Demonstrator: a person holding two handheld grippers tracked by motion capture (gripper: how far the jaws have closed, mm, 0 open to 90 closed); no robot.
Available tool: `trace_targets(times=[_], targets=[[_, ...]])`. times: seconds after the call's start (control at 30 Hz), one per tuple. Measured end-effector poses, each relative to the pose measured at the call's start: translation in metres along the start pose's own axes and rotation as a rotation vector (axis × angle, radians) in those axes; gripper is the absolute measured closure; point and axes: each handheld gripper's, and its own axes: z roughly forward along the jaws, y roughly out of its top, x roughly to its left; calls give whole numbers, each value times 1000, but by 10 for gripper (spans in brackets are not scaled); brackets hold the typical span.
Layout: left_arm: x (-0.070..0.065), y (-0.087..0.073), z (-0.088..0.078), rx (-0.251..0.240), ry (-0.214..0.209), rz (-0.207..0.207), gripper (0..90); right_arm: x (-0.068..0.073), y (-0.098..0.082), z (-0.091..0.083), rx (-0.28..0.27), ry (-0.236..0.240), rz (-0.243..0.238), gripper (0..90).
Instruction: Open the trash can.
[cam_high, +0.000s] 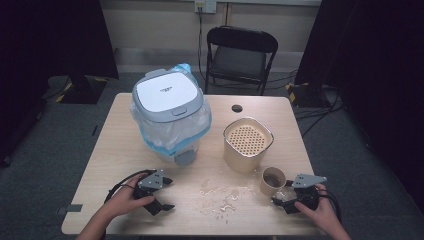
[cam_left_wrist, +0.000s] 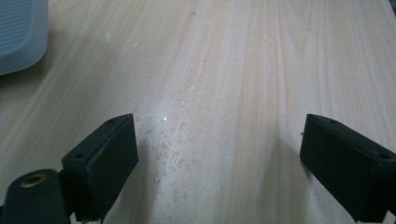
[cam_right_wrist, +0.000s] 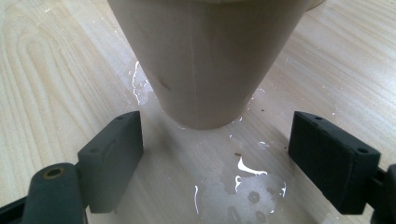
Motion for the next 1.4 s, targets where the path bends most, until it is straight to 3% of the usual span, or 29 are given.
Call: trace_targets(times=[0.27,0.37,0.4,0.43,0.47,0.5,0.6,0.8,0.97,1.4], targets=[[-5,-3,-2,-2,23,-38,60,0,0,0,-2,6,-1,171],[-5,-4,-8,-10,23,-95,89,0,0,0,-2,7,-1,171],[-5,-4,-8,-10,23,-95,147,0,0,0,-1,5,-1,171],[-5,-3,-11,-9,34,-127,191,0,0,0,-1,4,-1,171],[-5,-3,-11,-9,34,-127,176,0,0,0,-1,4,-1,171],[-5,1,-15,-8,59,-161,150,0,0,0,-1,4,-1,171],[-5,8,-21,-39,59,-159,159,0,0,0,-1,4,-1,171],[-6,24,-31,-46,77,-185,159,0,0,0,-2,7,0,171],[-9,38,-39,-47,82,-181,159,0,0,0,-3,6,-1,171],[-12,94,-72,-50,76,-164,159,1,0,0,-2,1,5,171]])
